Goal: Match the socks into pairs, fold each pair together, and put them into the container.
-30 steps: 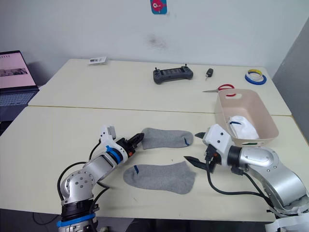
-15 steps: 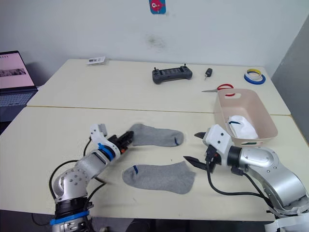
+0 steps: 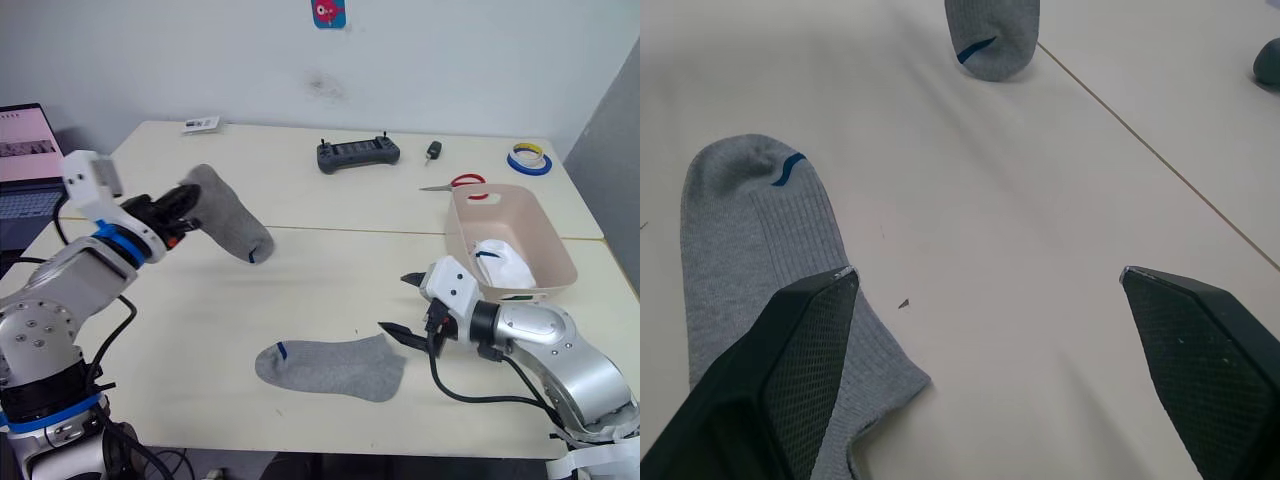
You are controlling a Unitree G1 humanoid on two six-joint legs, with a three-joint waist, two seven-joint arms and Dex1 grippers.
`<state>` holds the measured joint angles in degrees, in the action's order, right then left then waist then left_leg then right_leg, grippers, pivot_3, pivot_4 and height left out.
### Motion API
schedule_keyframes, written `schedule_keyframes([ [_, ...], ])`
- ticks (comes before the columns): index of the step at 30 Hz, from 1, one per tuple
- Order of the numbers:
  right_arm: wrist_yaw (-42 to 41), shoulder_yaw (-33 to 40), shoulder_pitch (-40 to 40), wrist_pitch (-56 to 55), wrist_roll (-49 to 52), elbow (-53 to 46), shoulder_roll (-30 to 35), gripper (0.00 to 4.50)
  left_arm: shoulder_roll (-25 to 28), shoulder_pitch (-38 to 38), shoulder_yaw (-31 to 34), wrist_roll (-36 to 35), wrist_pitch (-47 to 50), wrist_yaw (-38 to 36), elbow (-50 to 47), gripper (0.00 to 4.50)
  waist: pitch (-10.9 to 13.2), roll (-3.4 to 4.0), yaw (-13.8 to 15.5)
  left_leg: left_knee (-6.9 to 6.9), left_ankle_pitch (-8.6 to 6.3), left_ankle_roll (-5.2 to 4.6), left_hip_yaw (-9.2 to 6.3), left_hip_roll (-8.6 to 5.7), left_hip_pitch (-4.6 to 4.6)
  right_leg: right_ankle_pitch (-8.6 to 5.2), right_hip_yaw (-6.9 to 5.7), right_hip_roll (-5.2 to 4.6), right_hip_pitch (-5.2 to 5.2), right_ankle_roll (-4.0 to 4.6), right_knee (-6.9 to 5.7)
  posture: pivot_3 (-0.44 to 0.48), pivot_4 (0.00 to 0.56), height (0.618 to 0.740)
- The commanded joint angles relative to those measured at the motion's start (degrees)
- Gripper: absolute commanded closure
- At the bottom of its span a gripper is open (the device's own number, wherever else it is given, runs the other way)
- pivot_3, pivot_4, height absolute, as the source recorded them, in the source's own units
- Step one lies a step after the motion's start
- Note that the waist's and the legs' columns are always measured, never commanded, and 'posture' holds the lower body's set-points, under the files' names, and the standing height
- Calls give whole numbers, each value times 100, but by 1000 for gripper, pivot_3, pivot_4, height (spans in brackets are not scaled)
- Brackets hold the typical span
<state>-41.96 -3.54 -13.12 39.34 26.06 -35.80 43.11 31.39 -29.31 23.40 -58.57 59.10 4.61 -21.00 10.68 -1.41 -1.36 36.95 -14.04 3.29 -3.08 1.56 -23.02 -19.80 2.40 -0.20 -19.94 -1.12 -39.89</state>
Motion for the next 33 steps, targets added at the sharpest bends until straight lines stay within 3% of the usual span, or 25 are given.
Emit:
schedule_keyframes([
  [1,53,144,-90,25,63,-174,-9,0,-273,154,-787,218,-8,-119,-478,4452,0,1,-1,0,0,0,1,0,0,0,1,0,0,0,0,0,150,737],
  [8,198,210,0,189,35,-322,41,0,-1521,1053,-2370,1087,-408,-211,-241,4452,0,1,-11,-3,0,0,6,3,0,0,9,2,-4,1,0,0,150,737],
  [12,278,277,136,246,-10,-393,96,0,-2168,1030,-2970,1668,-780,-346,204,4452,0,0,2,1,0,-1,7,-3,-2,0,6,4,-2,1,0,0,150,737],
  [21,369,399,128,272,-107,-339,269,0,-3172,225,-3146,2416,-1302,-680,1699,4452,0,1,14,0,-2,-4,17,-11,-2,0,4,17,0,0,2,0,150,737],
  [26,385,433,95,318,-110,-345,296,0,-3477,139,-3055,2383,-1393,-1033,1846,4452,0,1,2,-1,-1,-2,19,-10,-3,0,6,19,-2,0,3,0,150,737],
  [29,400,463,119,370,-84,-396,304,0,-3354,217,-3093,2469,-1486,-1327,1596,3813,0,1,-1,-1,0,-2,19,-10,-3,0,6,19,-2,-1,2,0,150,737],
  [33,412,462,122,396,-60,-416,293,0,-2996,330,-3137,2462,-1331,-1658,1041,2497,0,1,-6,-1,0,-1,17,-9,-2,0,8,19,-1,-1,2,0,150,737],
])
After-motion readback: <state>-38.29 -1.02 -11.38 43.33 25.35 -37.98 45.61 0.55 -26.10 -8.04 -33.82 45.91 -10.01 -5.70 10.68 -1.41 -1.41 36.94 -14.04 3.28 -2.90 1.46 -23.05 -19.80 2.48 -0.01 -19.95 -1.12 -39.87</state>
